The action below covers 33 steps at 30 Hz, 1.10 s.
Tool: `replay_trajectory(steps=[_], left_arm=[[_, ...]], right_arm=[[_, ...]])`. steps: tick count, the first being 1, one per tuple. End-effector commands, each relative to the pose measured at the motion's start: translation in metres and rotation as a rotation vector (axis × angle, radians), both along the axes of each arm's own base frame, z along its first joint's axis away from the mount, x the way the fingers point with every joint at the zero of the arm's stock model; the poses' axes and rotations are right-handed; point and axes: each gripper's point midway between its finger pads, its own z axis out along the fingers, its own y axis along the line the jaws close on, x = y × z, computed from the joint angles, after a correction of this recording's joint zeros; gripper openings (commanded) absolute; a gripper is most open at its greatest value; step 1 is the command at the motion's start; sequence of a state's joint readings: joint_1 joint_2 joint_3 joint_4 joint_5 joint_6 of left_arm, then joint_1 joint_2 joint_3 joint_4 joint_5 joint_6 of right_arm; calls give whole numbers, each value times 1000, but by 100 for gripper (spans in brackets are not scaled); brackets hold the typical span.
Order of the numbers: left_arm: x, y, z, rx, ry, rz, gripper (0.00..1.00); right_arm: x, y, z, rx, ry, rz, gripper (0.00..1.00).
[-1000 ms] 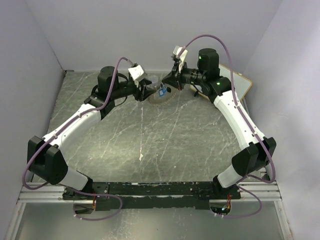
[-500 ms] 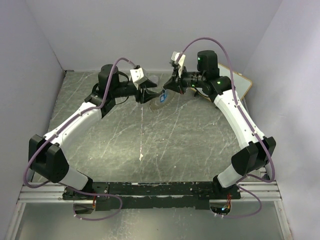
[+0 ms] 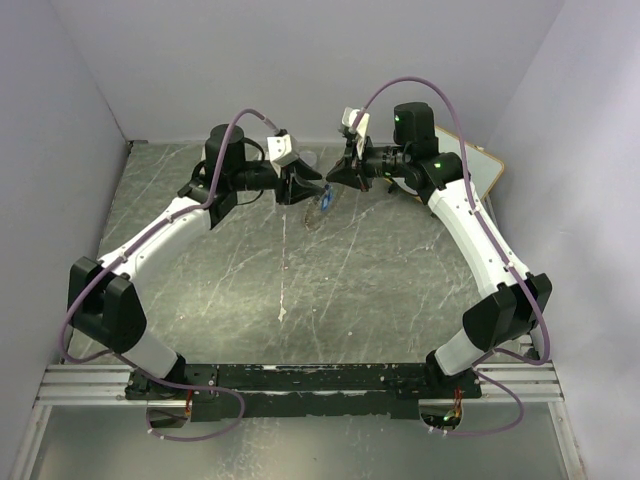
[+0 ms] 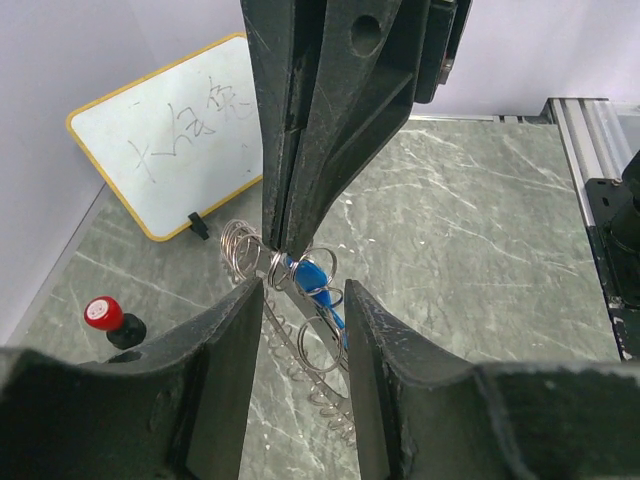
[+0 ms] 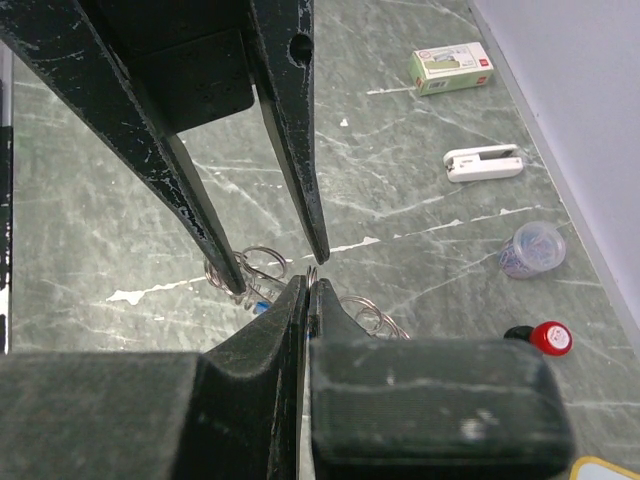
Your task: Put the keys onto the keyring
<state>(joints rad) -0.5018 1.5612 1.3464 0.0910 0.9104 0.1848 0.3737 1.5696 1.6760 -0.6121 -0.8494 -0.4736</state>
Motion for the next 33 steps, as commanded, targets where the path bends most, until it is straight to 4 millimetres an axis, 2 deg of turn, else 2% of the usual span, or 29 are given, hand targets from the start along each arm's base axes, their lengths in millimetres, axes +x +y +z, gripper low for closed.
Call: replay_trajectory(steps=[1, 13, 18, 25, 30, 32, 33], left_arm=[[-5, -6, 17, -34, -32, -50, 48], [-1, -10, 16, -37, -18, -60, 45], [-2, -12, 13, -37, -2, -76, 35], [-5, -15, 14, -38, 2, -101, 29], [-11, -17, 17, -49, 5, -143, 18], [-14, -19, 18, -50, 9, -160, 8], [-15, -20, 17, -48, 11, -165, 7]], right_arm=[[-6, 0, 13, 18, -38, 32, 0], [-15, -1, 12, 17, -34, 65, 0], [-18, -1, 13, 18, -35, 73, 0], [-20, -1, 13, 20, -34, 82, 0], [-20, -1, 13, 19, -34, 82, 0], [-19, 0, 12, 18, -31, 83, 0], [-19, -1, 13, 18, -33, 82, 0]])
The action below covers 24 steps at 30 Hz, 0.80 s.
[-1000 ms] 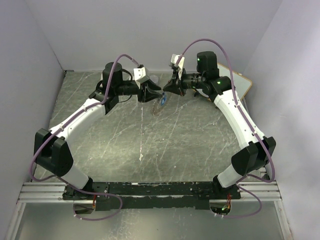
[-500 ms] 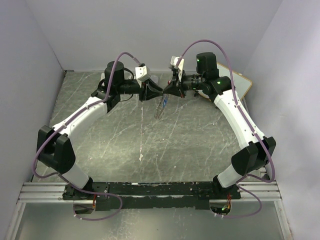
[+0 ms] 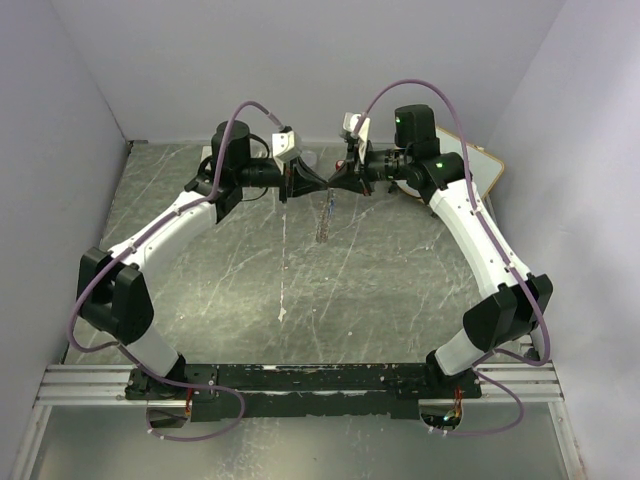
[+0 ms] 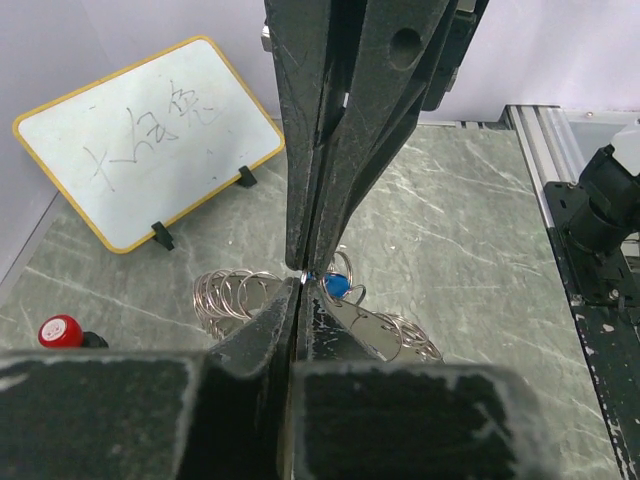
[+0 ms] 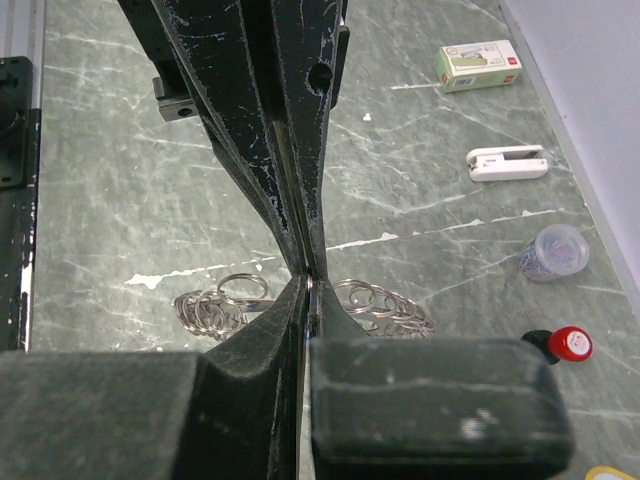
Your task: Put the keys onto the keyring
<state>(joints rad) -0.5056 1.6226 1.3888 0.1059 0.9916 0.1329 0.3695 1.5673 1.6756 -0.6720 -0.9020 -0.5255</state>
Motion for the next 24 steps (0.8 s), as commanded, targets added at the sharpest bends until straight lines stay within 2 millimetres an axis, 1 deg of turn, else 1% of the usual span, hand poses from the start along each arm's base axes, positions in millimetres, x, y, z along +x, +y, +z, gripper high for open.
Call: replay_trajectory(steps=[1, 3, 5, 11, 15, 17, 20, 23, 24], left_arm=[[-13, -9, 21, -39, -48, -92, 7], [-16, -11, 21, -40, -45, -103, 7], [-15, -12, 23, -54, -47, -84, 7], [-4, -5, 33, -127, 2, 74, 7], [7, 7, 48, -242, 48, 228, 7], [9, 13, 58, -312, 62, 272, 7], [9, 20, 65, -391, 102, 309, 7], [8, 21, 67, -435, 127, 313, 7], [9, 21, 67, -442, 130, 308, 7]], right_arm=[[-7, 0, 18, 28, -49, 25, 0], [-7, 0, 18, 29, -48, 25, 0], [-6, 0, 17, 29, -45, 20, 0], [5, -1, 18, 51, -43, -54, 0], [13, -3, 22, 90, -30, -120, 1], [15, -4, 25, 119, -37, -137, 4], [16, -8, 36, 178, -61, -167, 11], [17, -16, 50, 247, -100, -220, 28], [18, -20, 55, 268, -115, -243, 49]])
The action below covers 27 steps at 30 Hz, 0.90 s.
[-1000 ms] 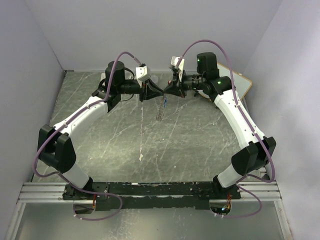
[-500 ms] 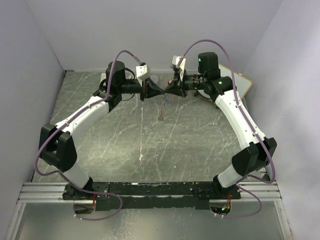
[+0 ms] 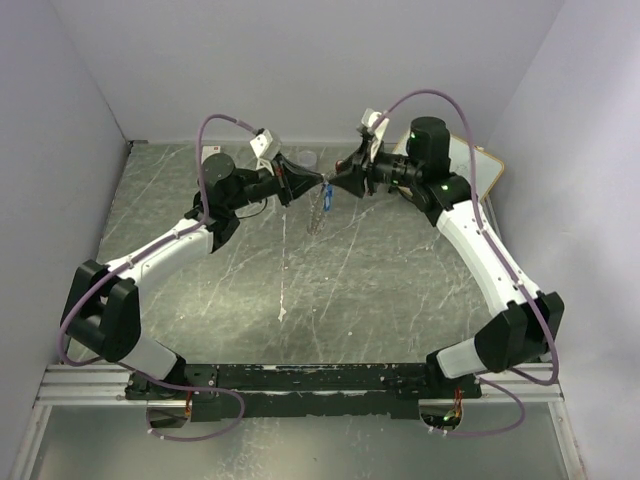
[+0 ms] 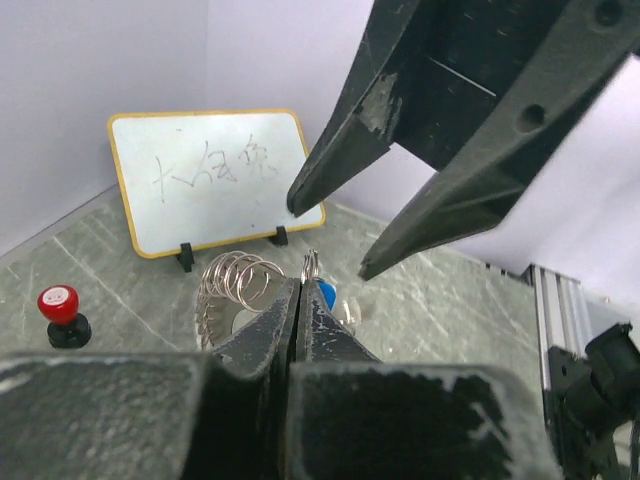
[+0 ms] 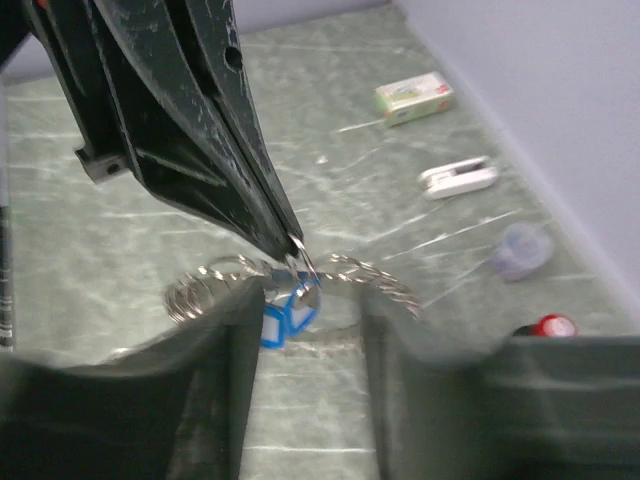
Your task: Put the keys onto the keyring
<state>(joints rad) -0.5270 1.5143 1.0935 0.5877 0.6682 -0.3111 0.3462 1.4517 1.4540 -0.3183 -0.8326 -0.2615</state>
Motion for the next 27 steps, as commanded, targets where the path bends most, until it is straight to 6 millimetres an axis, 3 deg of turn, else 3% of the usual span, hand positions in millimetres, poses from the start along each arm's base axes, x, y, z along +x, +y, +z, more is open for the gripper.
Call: replay_trajectory(steps=[1, 8, 15, 27], left_arm=[[-2, 10, 57, -188, -73, 43, 7], [-5, 9, 62, -230, -86, 11, 7], [-11, 7, 69, -282, -103, -48, 7], [-15, 6, 76, -340, -111, -98, 7]], right_arm=[[8, -16, 49, 143, -126, -123, 62], [18, -36, 54, 210, -136, -256, 65], [8, -26, 59, 295, -146, -183, 53], [-7, -13, 57, 319, -150, -61, 55]])
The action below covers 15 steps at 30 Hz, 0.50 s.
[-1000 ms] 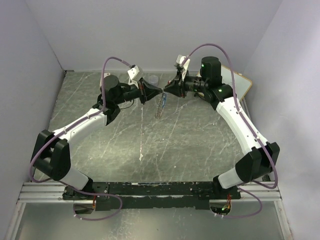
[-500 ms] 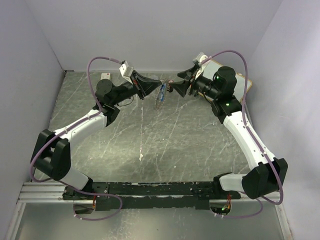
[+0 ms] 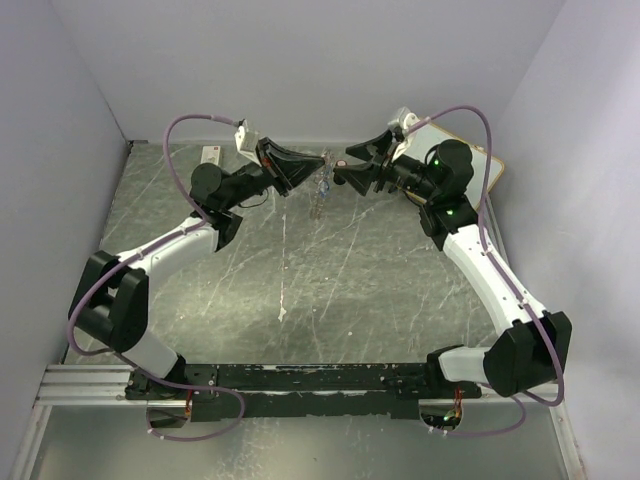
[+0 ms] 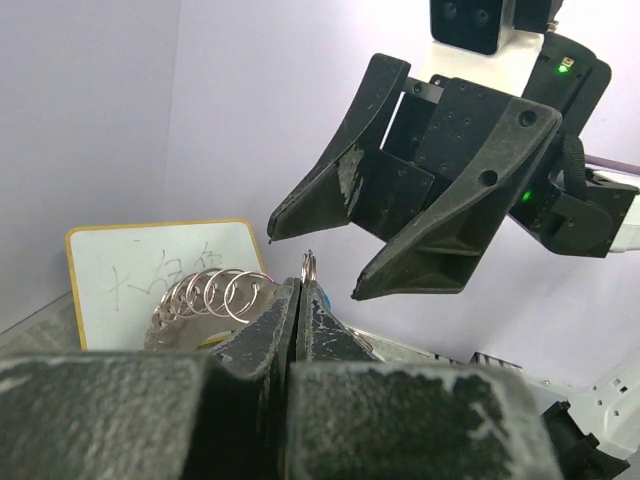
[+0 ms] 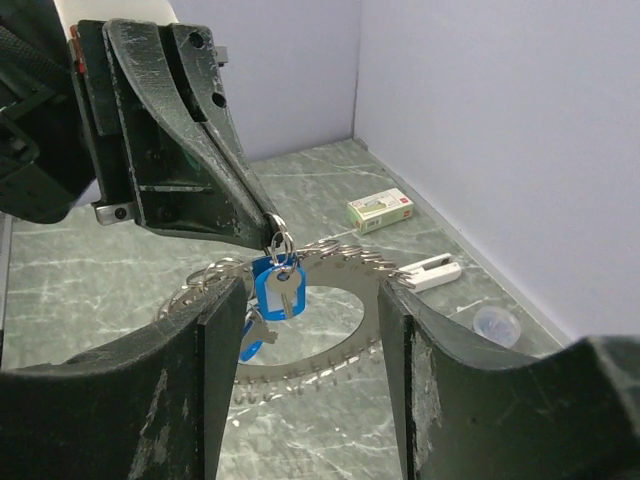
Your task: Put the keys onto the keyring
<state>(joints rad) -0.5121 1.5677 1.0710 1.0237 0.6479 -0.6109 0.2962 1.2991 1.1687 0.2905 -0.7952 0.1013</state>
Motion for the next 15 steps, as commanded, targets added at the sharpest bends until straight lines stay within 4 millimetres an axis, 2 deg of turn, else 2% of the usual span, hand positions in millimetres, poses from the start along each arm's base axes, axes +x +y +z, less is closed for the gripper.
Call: replay_trajectory(steps=[1, 11, 15], left_arm=[[-11, 2, 19, -56, -81, -48, 7], [-18, -4, 15, -44, -91, -122, 7], [-19, -3, 18, -56, -94, -123, 7]], right_arm=[[-4, 4, 8, 11, -37, 49, 54], [-5, 13, 11, -5, -44, 127, 38], [-4, 16, 7, -11, -23, 151, 17]])
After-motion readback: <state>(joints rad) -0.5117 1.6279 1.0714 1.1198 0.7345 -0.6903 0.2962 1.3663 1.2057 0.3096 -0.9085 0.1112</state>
